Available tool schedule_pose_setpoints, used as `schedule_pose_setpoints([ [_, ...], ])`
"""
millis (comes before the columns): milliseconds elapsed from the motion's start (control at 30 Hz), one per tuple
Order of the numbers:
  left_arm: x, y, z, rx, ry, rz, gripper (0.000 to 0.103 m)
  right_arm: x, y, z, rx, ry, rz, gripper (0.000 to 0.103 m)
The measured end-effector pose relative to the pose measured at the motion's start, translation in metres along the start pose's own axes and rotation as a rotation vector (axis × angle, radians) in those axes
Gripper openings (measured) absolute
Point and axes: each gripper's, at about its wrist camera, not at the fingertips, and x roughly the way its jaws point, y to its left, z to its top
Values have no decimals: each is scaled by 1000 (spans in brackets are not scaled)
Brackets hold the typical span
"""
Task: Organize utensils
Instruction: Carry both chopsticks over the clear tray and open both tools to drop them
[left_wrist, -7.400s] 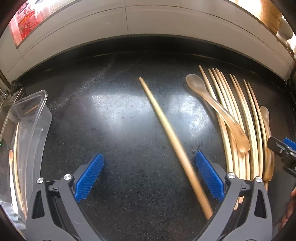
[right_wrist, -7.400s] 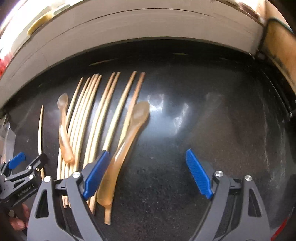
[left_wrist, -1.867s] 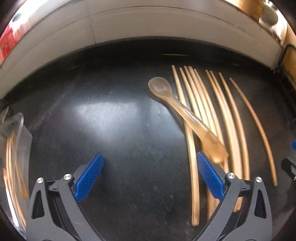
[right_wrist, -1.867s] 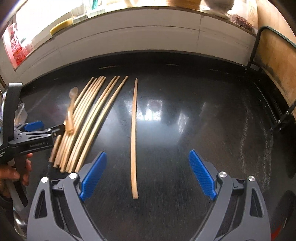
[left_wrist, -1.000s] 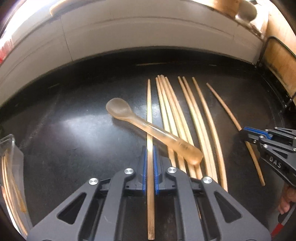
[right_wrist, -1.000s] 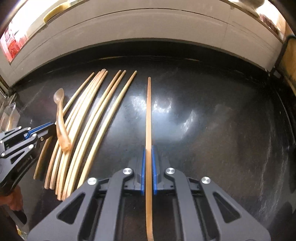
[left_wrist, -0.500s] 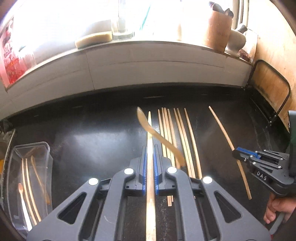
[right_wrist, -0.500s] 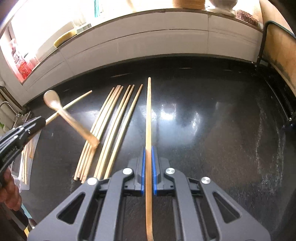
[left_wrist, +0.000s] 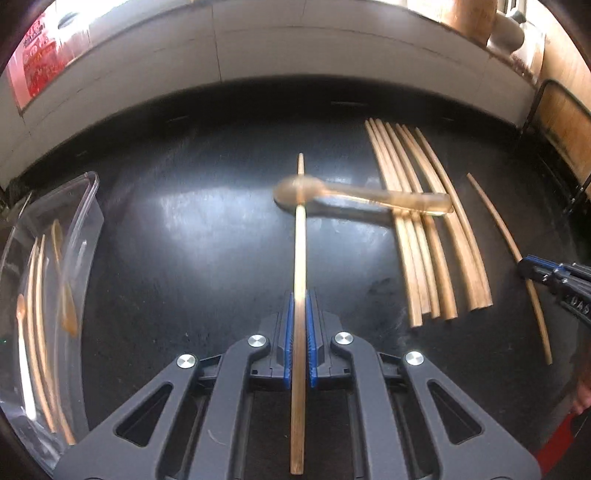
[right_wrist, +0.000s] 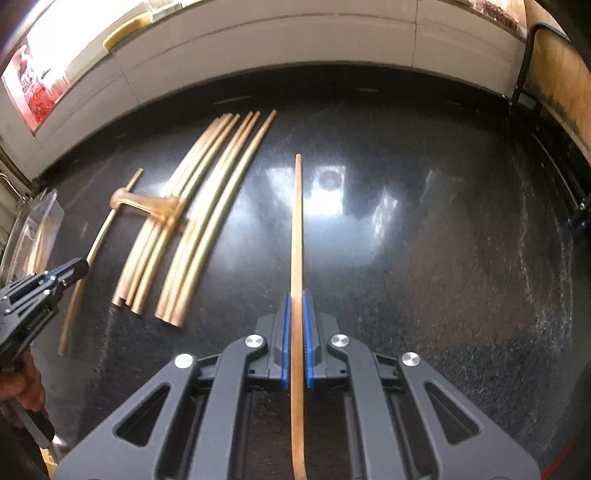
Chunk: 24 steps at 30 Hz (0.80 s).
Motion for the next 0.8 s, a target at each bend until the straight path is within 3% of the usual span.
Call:
schedule_pose_setpoints([
  [100,4,0,2,9,-22,21,6,2,-2,3,-4,-1,-18,7],
  [167,8,-3,6,30,-20,30,13,5,-5,6,1,-5,-29,7],
  [200,9,-3,8,38,-19,27,21,6,-6,8,5,-5,-27,7],
  [267,14,-6,14,50,-11,26,67,8,-8,14,8,2,-20,12],
  [300,15,-7,17,55,-15,33,67,9,-9,16,7,4,-30,16],
  [333,18,-9,19,69,-18,39,67,7,-8,17,3,1,-34,31],
  [367,19,-11,21,71,-15,31,59,6,-8,17,-3,-8,-41,41],
  [400,19,-12,22,62,-23,11,52,6,-7,18,-13,-14,-56,41],
  [467,16,-12,19,64,-32,20,23,8,-4,16,-44,-12,-80,39],
  [500,15,-13,20,66,-34,22,17,7,-3,14,-53,-17,-77,36],
  [533,15,-14,20,71,-32,29,7,7,0,14,-66,-16,-71,20],
  [567,15,-14,20,73,-30,30,6,7,2,15,-72,-9,-69,8],
  [700,15,-13,25,64,-12,9,6,7,4,18,-58,8,-40,7],
  [800,-1,-9,31,53,-51,6,6,-9,2,21,-18,-35,1,7],
])
